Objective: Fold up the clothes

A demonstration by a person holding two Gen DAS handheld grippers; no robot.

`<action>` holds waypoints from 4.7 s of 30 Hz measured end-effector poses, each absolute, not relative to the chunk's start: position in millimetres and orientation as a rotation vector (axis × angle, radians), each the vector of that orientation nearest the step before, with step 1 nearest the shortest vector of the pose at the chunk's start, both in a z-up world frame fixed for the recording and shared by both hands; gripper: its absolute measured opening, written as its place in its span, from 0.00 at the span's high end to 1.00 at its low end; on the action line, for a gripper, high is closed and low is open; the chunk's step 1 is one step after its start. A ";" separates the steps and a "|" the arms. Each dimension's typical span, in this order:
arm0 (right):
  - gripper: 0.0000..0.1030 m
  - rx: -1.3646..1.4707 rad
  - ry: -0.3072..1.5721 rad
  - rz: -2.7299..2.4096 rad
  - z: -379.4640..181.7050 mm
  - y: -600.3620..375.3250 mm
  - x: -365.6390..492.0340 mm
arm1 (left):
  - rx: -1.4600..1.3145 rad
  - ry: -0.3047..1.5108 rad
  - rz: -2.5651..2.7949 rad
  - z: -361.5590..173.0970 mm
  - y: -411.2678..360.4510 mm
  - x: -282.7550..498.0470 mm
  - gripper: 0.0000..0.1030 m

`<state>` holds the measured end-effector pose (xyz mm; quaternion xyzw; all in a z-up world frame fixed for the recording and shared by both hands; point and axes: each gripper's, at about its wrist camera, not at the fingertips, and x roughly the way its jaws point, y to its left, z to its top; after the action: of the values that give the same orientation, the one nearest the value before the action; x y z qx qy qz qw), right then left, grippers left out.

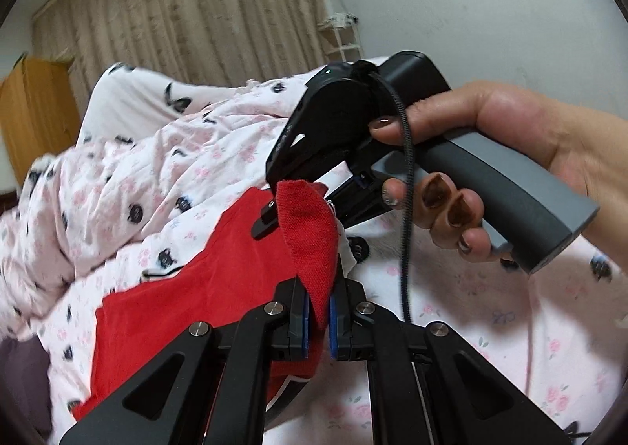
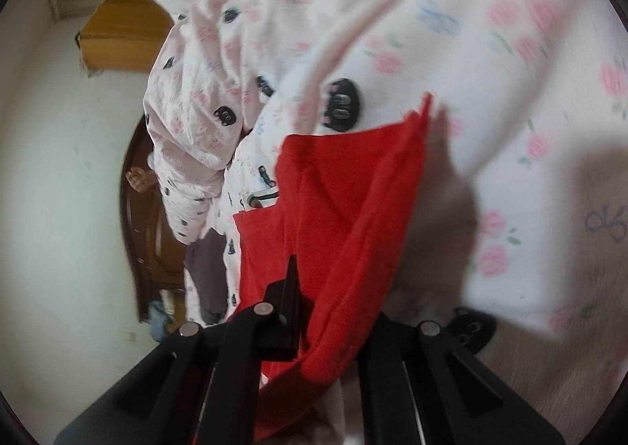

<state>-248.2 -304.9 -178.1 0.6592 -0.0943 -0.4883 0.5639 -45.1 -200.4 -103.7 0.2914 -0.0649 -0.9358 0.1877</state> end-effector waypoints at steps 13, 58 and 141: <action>0.93 1.508 0.175 -1.269 -111.2 -364.5 -184.6 | 0.615 0.420 -2.548 -81.7 -283.0 25.5 0.94; 0.72 1.429 0.926 -1.340 -106.8 -537.8 -8.0 | 0.428 1.296 -2.128 -173.0 -378.9 150.5 0.92; 0.46 1.451 -0.098 -1.090 -208.5 -294.9 -94.8 | 0.780 1.400 -2.239 -171.0 -431.6 153.2 0.41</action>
<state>-94.8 -294.9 -208.5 0.6297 -0.0425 -0.4729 0.6148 153.2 -431.6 -171.0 0.2781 0.4989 -0.7978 0.1929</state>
